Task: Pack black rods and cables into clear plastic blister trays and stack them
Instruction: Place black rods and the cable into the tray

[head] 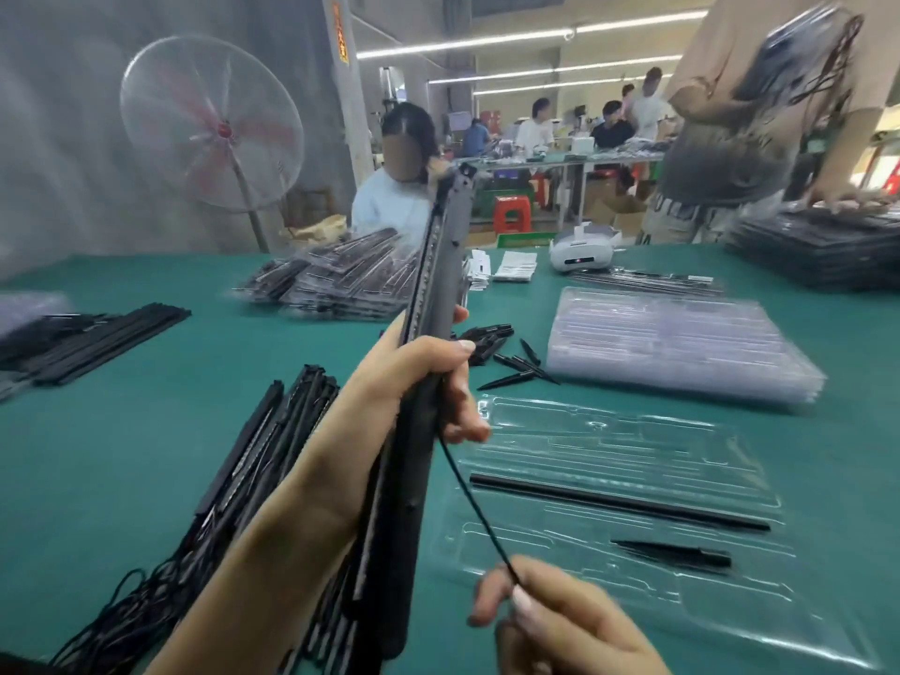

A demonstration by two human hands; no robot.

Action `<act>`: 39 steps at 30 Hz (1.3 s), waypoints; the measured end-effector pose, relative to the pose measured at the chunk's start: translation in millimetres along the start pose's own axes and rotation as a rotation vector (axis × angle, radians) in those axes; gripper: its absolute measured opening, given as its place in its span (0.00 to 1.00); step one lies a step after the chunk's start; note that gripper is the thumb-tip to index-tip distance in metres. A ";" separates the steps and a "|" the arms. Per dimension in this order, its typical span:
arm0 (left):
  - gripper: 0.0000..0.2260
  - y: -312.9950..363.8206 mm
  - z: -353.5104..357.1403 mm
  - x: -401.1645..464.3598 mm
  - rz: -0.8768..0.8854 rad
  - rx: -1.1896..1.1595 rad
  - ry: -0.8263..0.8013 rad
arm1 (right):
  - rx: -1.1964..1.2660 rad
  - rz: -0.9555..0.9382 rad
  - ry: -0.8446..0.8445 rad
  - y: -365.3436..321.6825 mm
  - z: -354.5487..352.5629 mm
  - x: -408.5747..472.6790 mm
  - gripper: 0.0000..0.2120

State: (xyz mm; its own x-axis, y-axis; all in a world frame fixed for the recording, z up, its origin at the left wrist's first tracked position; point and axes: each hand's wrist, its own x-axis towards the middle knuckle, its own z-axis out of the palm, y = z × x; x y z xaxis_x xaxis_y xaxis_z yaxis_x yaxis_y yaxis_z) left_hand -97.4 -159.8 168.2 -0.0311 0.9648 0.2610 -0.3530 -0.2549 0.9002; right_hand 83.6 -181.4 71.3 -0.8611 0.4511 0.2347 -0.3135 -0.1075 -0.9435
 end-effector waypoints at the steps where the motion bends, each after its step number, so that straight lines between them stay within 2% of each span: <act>1: 0.16 -8.9 1.3 6.0 0.039 -0.079 0.043 | 0.001 -0.025 0.100 -3.1 -14.3 -6.3 0.15; 4: 0.10 -41.6 15.8 21.5 0.053 -0.273 0.117 | -0.026 -0.037 0.415 -31.1 -48.4 -29.9 0.24; 6: 0.10 -65.8 33.6 29.7 0.034 -0.315 0.180 | -0.091 -0.063 0.520 -37.0 -66.9 -40.2 0.25; 8: 0.09 -88.3 52.0 38.5 0.048 -0.369 0.251 | -0.245 0.024 0.517 -40.1 -76.6 -50.2 0.24; 10: 0.03 -105.7 65.4 46.1 0.063 -0.423 0.278 | -0.484 0.173 0.490 -42.4 -78.3 -62.5 0.25; 12: 0.11 -119.7 72.0 50.8 0.072 -0.462 0.249 | -0.744 0.291 0.543 -43.0 -80.1 -75.5 0.33; 14: 0.08 -130.9 75.5 52.1 0.072 -0.548 0.198 | -0.981 0.352 0.593 -41.5 -86.8 -87.2 0.41; 15: 0.04 -135.6 77.0 52.4 0.077 -0.599 0.171 | -1.080 0.372 0.594 -40.7 -88.7 -89.1 0.41; 17: 0.04 -144.6 79.1 53.1 0.095 -0.672 0.106 | -1.149 0.405 0.589 -37.6 -94.9 -96.6 0.36; 19: 0.06 -152.2 77.5 53.8 0.106 -0.706 0.052 | -1.178 0.425 0.585 -33.7 -102.4 -108.0 0.38; 21: 0.07 -154.8 69.2 56.0 0.072 -0.639 0.040 | -1.254 0.426 0.593 -40.5 -108.6 -118.7 0.32; 26: 0.09 -158.1 22.7 56.7 -0.135 -0.073 0.091 | -1.509 0.297 0.757 -89.0 -156.5 -146.4 0.23; 29: 0.13 -158.6 8.8 52.8 -0.224 -0.080 0.064 | -1.595 0.247 0.678 -111.0 -185.2 -137.0 0.21; 33: 0.12 -161.0 -3.6 55.7 -0.239 -0.129 0.179 | -1.698 0.290 0.576 -123.4 -221.7 -115.2 0.18; 36: 0.07 -167.3 -13.1 55.0 -0.242 0.127 0.208 | -1.650 0.387 0.578 -107.8 -237.3 -107.0 0.21; 39: 0.06 -177.0 -29.8 46.9 -0.238 0.334 0.255 | -1.630 0.357 0.566 -70.2 -245.4 -109.4 0.19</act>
State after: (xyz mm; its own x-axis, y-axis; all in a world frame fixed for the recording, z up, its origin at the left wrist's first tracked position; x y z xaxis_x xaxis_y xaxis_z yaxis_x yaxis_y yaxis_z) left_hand -64.3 -67.6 10.8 -0.2294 0.9731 -0.0218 -0.0602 0.0082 0.9982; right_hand 298.0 -5.8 54.4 -0.4491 0.8673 0.2149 0.8294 0.4941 -0.2608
